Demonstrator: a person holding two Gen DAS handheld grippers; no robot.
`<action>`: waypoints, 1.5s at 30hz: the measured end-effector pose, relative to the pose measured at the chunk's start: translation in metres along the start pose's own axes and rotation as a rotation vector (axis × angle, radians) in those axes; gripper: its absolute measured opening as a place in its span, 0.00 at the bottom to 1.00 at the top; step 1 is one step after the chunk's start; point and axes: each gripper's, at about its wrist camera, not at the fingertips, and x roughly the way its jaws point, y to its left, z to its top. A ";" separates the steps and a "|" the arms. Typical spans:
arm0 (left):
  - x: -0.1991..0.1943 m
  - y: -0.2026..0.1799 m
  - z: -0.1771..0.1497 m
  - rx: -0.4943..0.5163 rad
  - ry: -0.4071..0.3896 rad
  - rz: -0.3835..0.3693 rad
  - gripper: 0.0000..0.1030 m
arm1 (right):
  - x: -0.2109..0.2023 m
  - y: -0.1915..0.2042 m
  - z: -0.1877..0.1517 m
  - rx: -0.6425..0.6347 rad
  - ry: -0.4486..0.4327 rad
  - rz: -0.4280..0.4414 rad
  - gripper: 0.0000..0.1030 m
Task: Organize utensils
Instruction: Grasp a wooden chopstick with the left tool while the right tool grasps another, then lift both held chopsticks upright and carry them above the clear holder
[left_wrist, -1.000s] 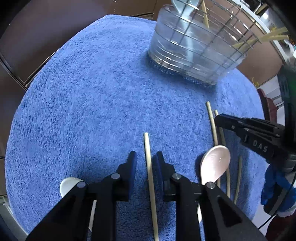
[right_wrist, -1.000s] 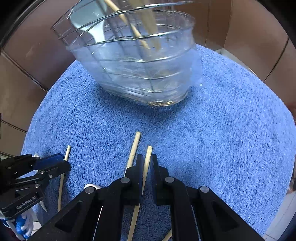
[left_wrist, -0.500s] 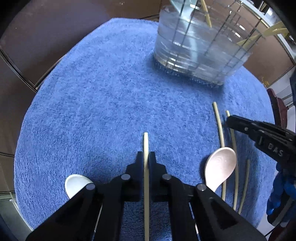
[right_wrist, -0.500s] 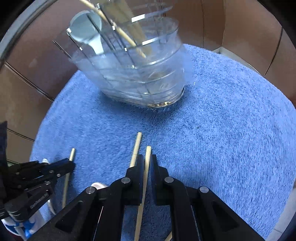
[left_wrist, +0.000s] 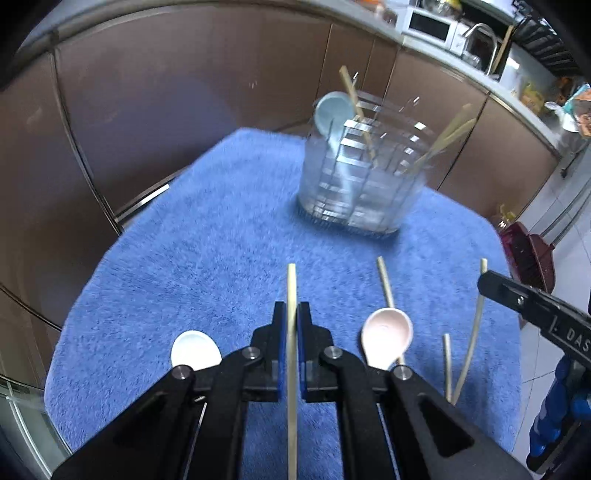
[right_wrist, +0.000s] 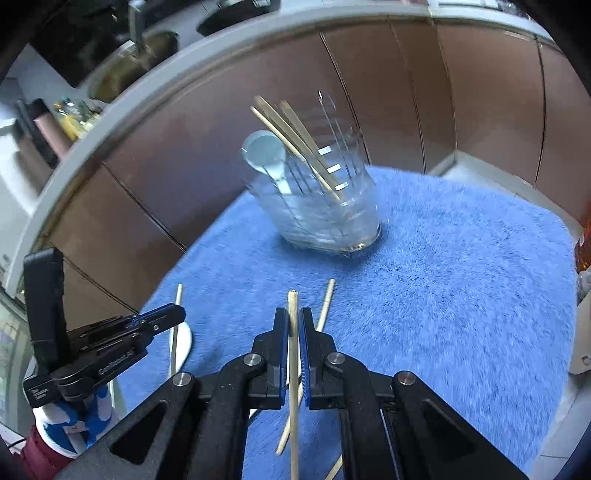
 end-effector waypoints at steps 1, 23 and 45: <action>-0.009 -0.003 -0.002 0.004 -0.024 0.005 0.04 | -0.010 0.006 -0.006 -0.004 -0.023 0.005 0.06; -0.128 -0.063 -0.055 0.116 -0.364 0.078 0.04 | -0.135 0.062 -0.062 -0.069 -0.310 0.010 0.06; -0.190 -0.075 -0.078 0.172 -0.536 0.115 0.04 | -0.185 0.089 -0.086 -0.120 -0.443 -0.007 0.06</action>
